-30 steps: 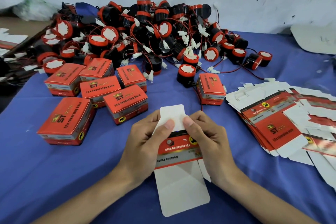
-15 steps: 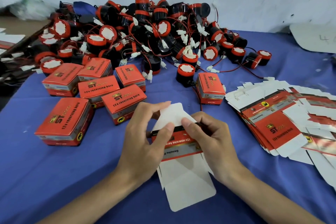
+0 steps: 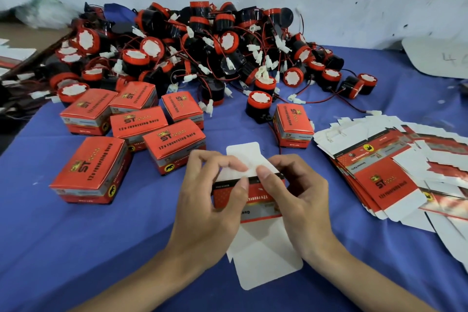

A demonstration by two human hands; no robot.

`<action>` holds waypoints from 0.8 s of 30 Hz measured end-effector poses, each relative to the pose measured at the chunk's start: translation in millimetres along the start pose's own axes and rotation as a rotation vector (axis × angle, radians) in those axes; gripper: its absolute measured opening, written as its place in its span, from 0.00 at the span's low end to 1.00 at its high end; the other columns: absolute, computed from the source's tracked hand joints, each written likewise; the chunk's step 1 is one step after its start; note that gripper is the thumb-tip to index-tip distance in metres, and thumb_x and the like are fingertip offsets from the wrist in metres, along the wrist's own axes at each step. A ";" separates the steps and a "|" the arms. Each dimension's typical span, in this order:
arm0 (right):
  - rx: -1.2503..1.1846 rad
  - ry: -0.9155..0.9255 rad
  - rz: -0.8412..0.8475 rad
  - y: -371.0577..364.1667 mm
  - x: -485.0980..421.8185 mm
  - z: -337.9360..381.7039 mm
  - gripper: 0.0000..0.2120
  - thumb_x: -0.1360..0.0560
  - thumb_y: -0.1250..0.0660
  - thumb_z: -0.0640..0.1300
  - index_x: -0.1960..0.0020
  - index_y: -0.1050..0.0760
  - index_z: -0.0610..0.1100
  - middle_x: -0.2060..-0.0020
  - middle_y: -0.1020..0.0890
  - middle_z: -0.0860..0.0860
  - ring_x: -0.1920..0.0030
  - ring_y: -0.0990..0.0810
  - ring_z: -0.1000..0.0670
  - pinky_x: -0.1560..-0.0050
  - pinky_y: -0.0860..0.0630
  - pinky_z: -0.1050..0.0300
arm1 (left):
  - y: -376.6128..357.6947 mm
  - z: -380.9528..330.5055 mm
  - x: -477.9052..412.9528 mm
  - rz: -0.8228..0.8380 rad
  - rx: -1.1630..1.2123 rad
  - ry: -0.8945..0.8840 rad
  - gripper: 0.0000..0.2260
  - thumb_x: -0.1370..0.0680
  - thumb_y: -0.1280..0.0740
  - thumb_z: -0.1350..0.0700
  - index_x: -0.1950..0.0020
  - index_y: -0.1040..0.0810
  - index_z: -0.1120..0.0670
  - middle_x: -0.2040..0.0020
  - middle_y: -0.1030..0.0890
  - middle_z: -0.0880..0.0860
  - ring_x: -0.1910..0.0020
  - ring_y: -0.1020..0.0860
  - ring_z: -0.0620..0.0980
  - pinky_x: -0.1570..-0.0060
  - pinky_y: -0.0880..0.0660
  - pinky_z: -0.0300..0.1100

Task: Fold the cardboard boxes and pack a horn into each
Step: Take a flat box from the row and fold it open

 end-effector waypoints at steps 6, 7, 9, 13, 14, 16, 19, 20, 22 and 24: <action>0.090 0.047 0.011 -1.8 -0.3 3.4 0.09 0.29 0.30 0.47 0.63 0.22 0.42 0.68 0.24 0.51 0.66 0.25 0.53 0.64 0.29 0.65 | -1.2 -1.0 -0.7 0.008 0.006 -0.003 0.09 0.27 0.38 0.44 0.49 0.26 0.42 0.53 0.21 0.42 0.56 0.20 0.46 0.62 0.20 0.49; 0.098 0.054 0.011 -1.3 -0.2 3.1 0.09 0.29 0.30 0.48 0.64 0.23 0.43 0.69 0.25 0.52 0.67 0.26 0.54 0.64 0.30 0.65 | -2.2 -1.6 -0.2 0.014 0.009 -0.009 0.09 0.27 0.38 0.44 0.47 0.26 0.41 0.51 0.21 0.41 0.55 0.20 0.45 0.61 0.20 0.48; 0.059 0.048 0.005 -0.7 -0.3 2.2 0.06 0.30 0.29 0.47 0.63 0.23 0.47 0.69 0.24 0.54 0.69 0.25 0.57 0.67 0.29 0.67 | -3.3 -3.7 0.7 0.026 -0.010 -0.034 0.11 0.26 0.39 0.45 0.44 0.25 0.39 0.47 0.21 0.38 0.52 0.20 0.43 0.57 0.21 0.43; 0.047 0.068 -0.007 2.0 -0.4 1.2 0.06 0.30 0.28 0.46 0.54 0.21 0.49 0.66 0.22 0.54 0.67 0.23 0.59 0.67 0.28 0.69 | -3.6 -2.9 0.5 0.039 -0.071 -0.036 0.16 0.26 0.41 0.44 0.41 0.22 0.43 0.53 0.25 0.45 0.52 0.23 0.43 0.54 0.24 0.39; 0.060 0.084 -0.003 1.1 -0.9 2.9 0.05 0.30 0.28 0.48 0.56 0.20 0.48 0.64 0.21 0.53 0.65 0.22 0.58 0.65 0.28 0.69 | -3.5 -2.2 0.2 0.037 -0.083 -0.028 0.16 0.26 0.41 0.44 0.44 0.20 0.45 0.54 0.26 0.46 0.51 0.24 0.43 0.53 0.26 0.37; 0.133 0.153 -0.023 1.6 -1.2 6.8 0.07 0.30 0.30 0.50 0.63 0.22 0.47 0.63 0.24 0.50 0.63 0.24 0.58 0.64 0.30 0.70 | -2.7 0.4 -0.8 0.030 -0.089 -0.004 0.14 0.27 0.41 0.43 0.52 0.18 0.47 0.51 0.27 0.49 0.47 0.25 0.42 0.50 0.27 0.34; 0.215 0.201 -0.060 4.0 -1.8 8.1 0.11 0.30 0.31 0.50 0.67 0.26 0.46 0.59 0.26 0.49 0.60 0.25 0.56 0.63 0.30 0.67 | -2.7 -3.0 -1.2 0.030 -0.104 -0.052 0.16 0.26 0.40 0.45 0.61 0.19 0.54 0.54 0.25 0.50 0.52 0.23 0.45 0.54 0.27 0.37; 0.230 0.214 -0.055 3.7 -1.6 9.2 0.12 0.30 0.31 0.50 0.68 0.27 0.46 0.58 0.25 0.49 0.59 0.24 0.56 0.63 0.29 0.66 | -2.8 -5.6 -0.8 0.030 -0.095 -0.082 0.16 0.26 0.39 0.46 0.61 0.19 0.55 0.58 0.24 0.51 0.57 0.23 0.47 0.58 0.27 0.39; 0.249 0.259 -0.036 2.7 0.0 12.9 0.13 0.29 0.32 0.49 0.69 0.28 0.46 0.57 0.25 0.48 0.59 0.24 0.56 0.62 0.29 0.66 | -0.9 -10.5 0.1 0.015 -0.068 -0.135 0.14 0.25 0.38 0.48 0.62 0.19 0.56 0.64 0.25 0.52 0.65 0.24 0.49 0.65 0.28 0.43; 0.269 0.308 -0.024 2.3 1.3 17.7 0.14 0.29 0.33 0.47 0.70 0.29 0.45 0.57 0.25 0.48 0.58 0.24 0.56 0.59 0.31 0.68 | 0.5 -13.9 0.4 0.004 -0.054 -0.172 0.14 0.25 0.37 0.49 0.63 0.19 0.55 0.67 0.26 0.51 0.67 0.25 0.48 0.67 0.29 0.42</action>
Point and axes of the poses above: each hand's wrist, its own x-axis away from the middle knuckle, its own y-axis out of the back of the hand, z = x × y, the point moved 8 cm from there along -x, towards the middle knuckle
